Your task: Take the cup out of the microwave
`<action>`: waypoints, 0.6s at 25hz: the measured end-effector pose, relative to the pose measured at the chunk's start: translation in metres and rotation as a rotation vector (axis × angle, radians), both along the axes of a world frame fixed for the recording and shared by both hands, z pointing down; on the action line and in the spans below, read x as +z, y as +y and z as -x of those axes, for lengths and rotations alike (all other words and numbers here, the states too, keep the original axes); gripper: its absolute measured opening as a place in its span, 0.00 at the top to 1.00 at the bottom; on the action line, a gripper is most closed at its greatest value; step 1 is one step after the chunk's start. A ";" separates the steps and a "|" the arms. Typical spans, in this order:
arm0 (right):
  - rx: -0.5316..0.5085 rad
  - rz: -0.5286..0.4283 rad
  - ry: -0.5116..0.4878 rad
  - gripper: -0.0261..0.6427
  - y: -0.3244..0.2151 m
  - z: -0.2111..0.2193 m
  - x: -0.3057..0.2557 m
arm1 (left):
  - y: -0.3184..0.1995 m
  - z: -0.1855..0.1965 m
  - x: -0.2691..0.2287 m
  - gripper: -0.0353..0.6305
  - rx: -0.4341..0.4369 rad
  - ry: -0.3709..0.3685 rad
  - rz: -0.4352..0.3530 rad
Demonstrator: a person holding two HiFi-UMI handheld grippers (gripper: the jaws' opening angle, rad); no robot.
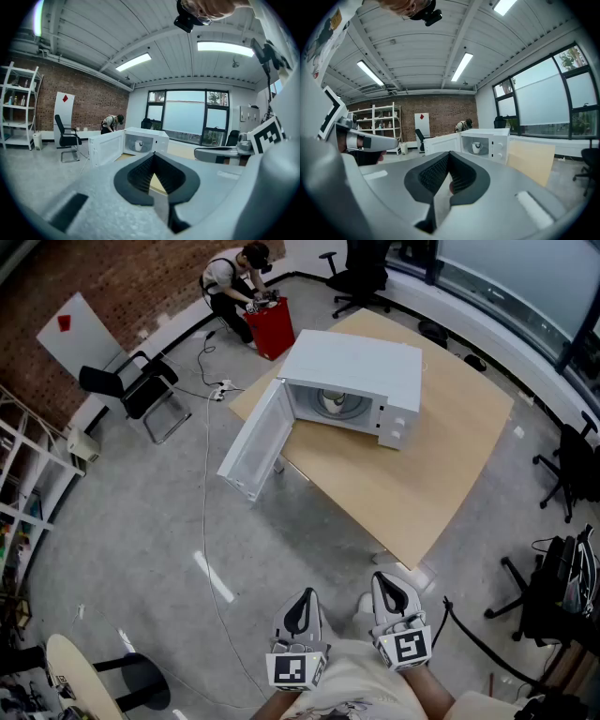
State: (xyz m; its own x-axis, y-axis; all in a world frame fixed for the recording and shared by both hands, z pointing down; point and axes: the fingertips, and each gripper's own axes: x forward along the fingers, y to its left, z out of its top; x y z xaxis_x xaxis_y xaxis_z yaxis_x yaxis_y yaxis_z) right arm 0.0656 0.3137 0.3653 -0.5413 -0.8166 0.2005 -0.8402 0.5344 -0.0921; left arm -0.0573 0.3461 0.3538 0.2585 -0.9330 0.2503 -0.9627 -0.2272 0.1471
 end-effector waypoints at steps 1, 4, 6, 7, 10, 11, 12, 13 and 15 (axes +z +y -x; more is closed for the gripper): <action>-0.003 -0.002 0.000 0.95 0.000 0.000 0.000 | 0.000 0.000 0.002 0.95 0.000 0.001 0.004; -0.010 -0.002 0.001 0.95 0.001 0.000 0.001 | 0.001 -0.002 0.004 0.95 -0.002 0.003 0.013; -0.014 0.001 0.003 0.95 0.000 -0.002 0.001 | 0.001 -0.004 0.003 0.95 -0.002 0.000 0.014; -0.017 0.002 0.004 0.95 0.000 -0.003 0.001 | 0.000 -0.005 0.002 0.95 -0.002 -0.001 0.013; -0.028 0.000 0.006 0.95 -0.002 -0.006 0.000 | -0.002 -0.010 0.000 0.95 -0.010 0.001 0.009; -0.034 -0.002 0.003 0.95 -0.002 -0.007 0.000 | -0.002 -0.012 -0.001 0.95 -0.012 0.000 0.008; -0.042 -0.002 -0.005 0.95 -0.003 -0.008 -0.002 | -0.002 -0.013 -0.002 0.95 -0.015 -0.001 0.008; -0.052 -0.001 -0.019 0.95 -0.004 -0.008 -0.004 | -0.003 -0.014 -0.002 0.95 -0.020 -0.002 0.007; -0.070 0.005 -0.048 0.95 -0.008 -0.010 -0.006 | -0.006 -0.016 -0.003 0.95 -0.037 0.000 0.006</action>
